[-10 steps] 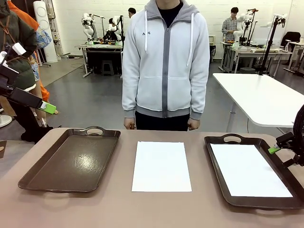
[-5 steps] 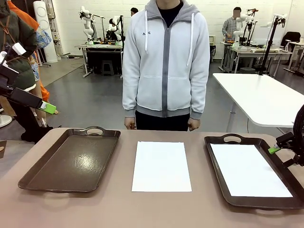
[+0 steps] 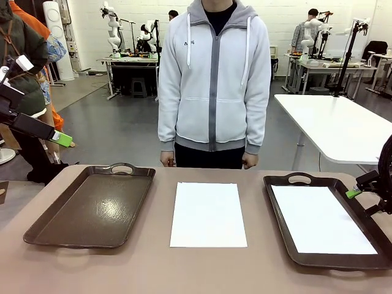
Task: Sort the A4 documents.
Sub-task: Receive the A4 Paper.
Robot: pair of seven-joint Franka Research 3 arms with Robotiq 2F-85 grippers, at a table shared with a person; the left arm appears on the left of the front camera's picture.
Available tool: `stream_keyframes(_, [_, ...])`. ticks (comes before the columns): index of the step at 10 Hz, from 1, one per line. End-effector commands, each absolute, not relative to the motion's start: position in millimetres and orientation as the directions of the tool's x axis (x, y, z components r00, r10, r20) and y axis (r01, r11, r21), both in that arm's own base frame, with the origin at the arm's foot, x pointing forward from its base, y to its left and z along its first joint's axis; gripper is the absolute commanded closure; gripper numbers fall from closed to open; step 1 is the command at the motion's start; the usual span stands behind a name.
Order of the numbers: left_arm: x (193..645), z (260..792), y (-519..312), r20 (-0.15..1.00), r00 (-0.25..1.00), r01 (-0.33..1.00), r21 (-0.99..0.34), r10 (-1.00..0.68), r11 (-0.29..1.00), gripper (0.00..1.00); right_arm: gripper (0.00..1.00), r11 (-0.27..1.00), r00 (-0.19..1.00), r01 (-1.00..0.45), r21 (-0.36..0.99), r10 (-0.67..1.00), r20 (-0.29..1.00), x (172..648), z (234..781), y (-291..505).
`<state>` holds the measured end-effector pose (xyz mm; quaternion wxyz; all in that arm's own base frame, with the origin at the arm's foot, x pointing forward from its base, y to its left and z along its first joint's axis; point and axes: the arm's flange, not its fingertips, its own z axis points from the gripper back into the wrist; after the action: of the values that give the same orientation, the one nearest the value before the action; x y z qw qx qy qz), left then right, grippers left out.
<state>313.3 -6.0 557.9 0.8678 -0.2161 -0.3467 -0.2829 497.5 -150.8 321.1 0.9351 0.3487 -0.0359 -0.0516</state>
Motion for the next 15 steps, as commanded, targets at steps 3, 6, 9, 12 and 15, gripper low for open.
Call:
stream_keyframes(3, [313,558,-5,0.728,0.593,0.649,-0.181,-0.343,0.738,0.00,0.00,0.767,0.969,-0.191,0.613,0.049,0.241,472,356,-142])
stream_keyframes(6, [313,558,-5,0.728,0.593,0.649,-0.181,-0.343,0.738,0.00,0.00,0.583,0.576,-0.773,0.250,0.478,0.663,388,451,-95])
stream_keyframes(9, [313,558,-5,0.728,0.593,0.649,-0.181,-0.343,0.738,0.00,0.00,0.350,0.309,-0.929,0.121,0.553,0.774,349,489,-70])
stream_keyframes(12, [313,558,-5,0.728,0.593,0.649,-0.181,-0.343,0.738,0.00,0.00,0.338,0.231,-0.940,0.040,0.545,0.806,338,520,-60])
stream_keyframes(15, [313,558,-5,0.728,0.593,0.649,-0.181,-0.343,0.738,0.00,0.00,0.398,0.324,-0.909,0.121,0.498,0.805,356,523,-49])
